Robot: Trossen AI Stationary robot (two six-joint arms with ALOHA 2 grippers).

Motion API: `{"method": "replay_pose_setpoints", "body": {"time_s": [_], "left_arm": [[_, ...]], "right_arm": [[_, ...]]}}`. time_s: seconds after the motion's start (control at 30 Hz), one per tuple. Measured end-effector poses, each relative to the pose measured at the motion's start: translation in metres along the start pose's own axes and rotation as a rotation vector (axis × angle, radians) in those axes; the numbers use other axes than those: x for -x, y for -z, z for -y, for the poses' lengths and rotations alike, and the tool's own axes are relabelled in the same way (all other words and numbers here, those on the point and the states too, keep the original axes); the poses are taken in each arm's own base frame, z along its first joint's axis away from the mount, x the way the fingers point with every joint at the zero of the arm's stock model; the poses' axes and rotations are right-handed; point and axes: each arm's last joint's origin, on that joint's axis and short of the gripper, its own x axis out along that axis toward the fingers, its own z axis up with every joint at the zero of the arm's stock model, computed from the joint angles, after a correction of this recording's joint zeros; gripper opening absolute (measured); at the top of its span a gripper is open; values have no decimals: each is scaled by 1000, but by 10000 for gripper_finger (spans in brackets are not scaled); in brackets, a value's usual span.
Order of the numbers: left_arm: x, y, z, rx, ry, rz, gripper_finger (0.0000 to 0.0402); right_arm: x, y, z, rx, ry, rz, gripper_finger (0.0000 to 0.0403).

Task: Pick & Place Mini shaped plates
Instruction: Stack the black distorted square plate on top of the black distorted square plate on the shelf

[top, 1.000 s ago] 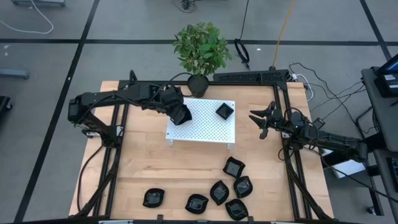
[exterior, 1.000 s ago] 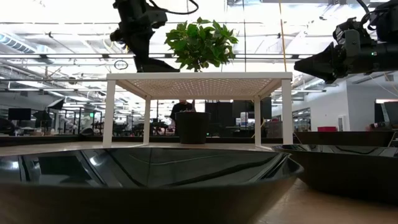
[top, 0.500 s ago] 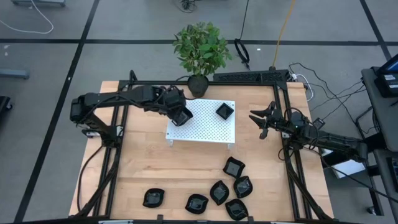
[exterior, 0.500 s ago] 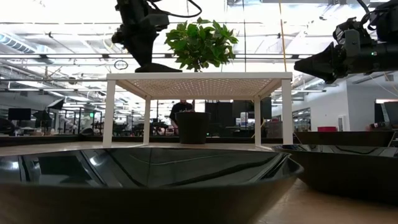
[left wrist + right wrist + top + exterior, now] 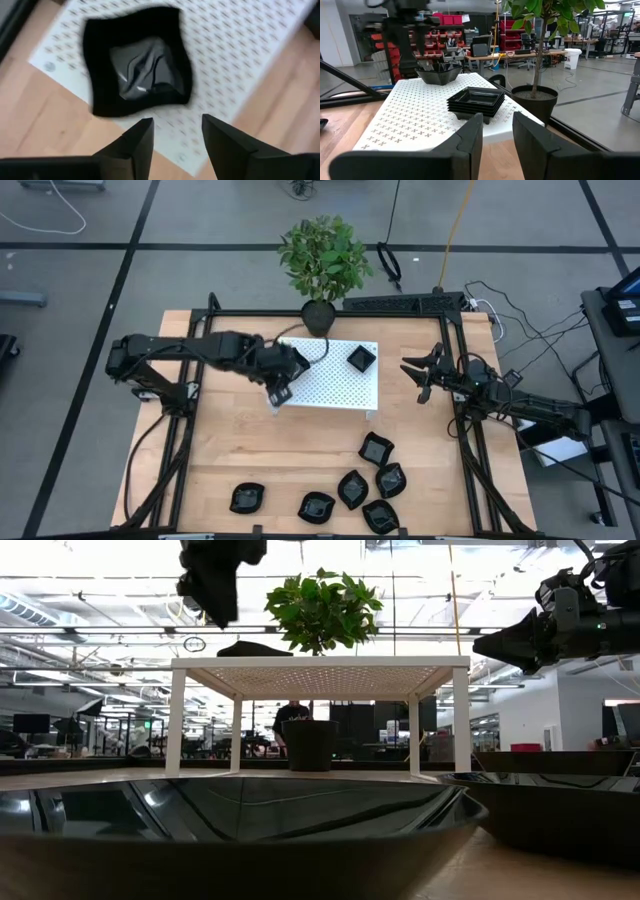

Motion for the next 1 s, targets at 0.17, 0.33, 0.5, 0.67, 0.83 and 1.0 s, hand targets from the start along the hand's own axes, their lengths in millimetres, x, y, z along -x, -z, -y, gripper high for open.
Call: {"method": "replay_pose_setpoints", "body": {"time_s": [0.17,0.33,0.5,0.67,0.83,1.0], "left_arm": [[14,15,19,-52,-55,74,151],[42,29,27,-75,-104,247,143],[61,45,40,-169,-45,457,141],[38,68,49,-289,125,640,132],[-4,93,36,-278,216,716,121],[-11,105,23,-286,229,847,111]], "right_arm": [[0,0,0,0,0,0,94],[0,0,0,0,0,-2,95],[0,0,0,0,0,-5,95],[0,1,0,0,0,-7,95],[0,1,0,0,0,-7,95],[0,1,0,0,0,-7,94]]}}
